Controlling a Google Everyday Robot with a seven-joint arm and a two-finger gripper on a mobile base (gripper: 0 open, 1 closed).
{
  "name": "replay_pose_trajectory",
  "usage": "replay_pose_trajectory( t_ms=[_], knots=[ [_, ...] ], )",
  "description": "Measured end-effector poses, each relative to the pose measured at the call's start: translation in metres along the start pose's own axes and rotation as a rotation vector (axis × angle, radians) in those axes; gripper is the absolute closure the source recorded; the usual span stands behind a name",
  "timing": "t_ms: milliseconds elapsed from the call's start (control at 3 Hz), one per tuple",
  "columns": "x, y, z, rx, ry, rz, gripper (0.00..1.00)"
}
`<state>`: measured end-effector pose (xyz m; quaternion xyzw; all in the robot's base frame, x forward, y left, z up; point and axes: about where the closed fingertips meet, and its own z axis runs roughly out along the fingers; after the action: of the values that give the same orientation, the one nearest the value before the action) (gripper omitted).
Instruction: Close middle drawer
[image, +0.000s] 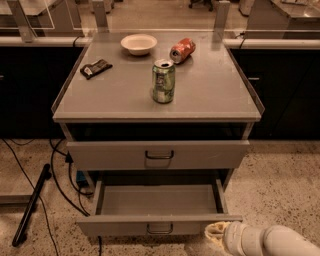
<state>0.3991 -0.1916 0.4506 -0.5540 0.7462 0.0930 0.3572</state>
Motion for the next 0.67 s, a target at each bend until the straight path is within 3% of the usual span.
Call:
replay_pose_trajectory(
  t_ms=[667],
  knots=[
    [0.006,-0.009,0.036,0.025,0.033,-0.046,1.0]
  ],
)
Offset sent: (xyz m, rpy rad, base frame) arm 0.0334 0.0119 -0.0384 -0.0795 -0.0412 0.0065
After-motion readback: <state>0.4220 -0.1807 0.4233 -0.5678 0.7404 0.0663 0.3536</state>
